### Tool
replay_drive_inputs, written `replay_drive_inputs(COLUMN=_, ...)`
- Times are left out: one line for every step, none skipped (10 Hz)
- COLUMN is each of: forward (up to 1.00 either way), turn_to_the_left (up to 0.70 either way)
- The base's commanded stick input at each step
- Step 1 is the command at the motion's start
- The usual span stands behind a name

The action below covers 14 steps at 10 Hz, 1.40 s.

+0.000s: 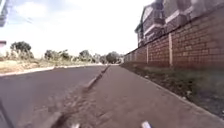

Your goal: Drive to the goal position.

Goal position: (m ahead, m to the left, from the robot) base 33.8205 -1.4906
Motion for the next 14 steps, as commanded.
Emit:
replay_drive_inputs(forward=0.70, turn_to_the_left=0.00)
replay_drive_inputs(forward=0.70, turn_to_the_left=0.00)
replay_drive_inputs(forward=0.70, turn_to_the_left=0.00)
replay_drive_inputs(forward=0.70, turn_to_the_left=0.00)
replay_drive_inputs(forward=0.70, turn_to_the_left=0.00)
replay_drive_inputs(forward=0.70, turn_to_the_left=0.00)
replay_drive_inputs(forward=0.70, turn_to_the_left=0.00)
replay_drive_inputs(forward=0.70, turn_to_the_left=-0.07)
replay_drive_inputs(forward=0.70, turn_to_the_left=-0.20)
replay_drive_inputs(forward=0.70, turn_to_the_left=-0.33)
replay_drive_inputs(forward=0.70, turn_to_the_left=-0.25)
replay_drive_inputs(forward=0.70, turn_to_the_left=-0.15)
replay_drive_inputs(forward=0.70, turn_to_the_left=-0.06)
replay_drive_inputs(forward=0.70, turn_to_the_left=0.00)
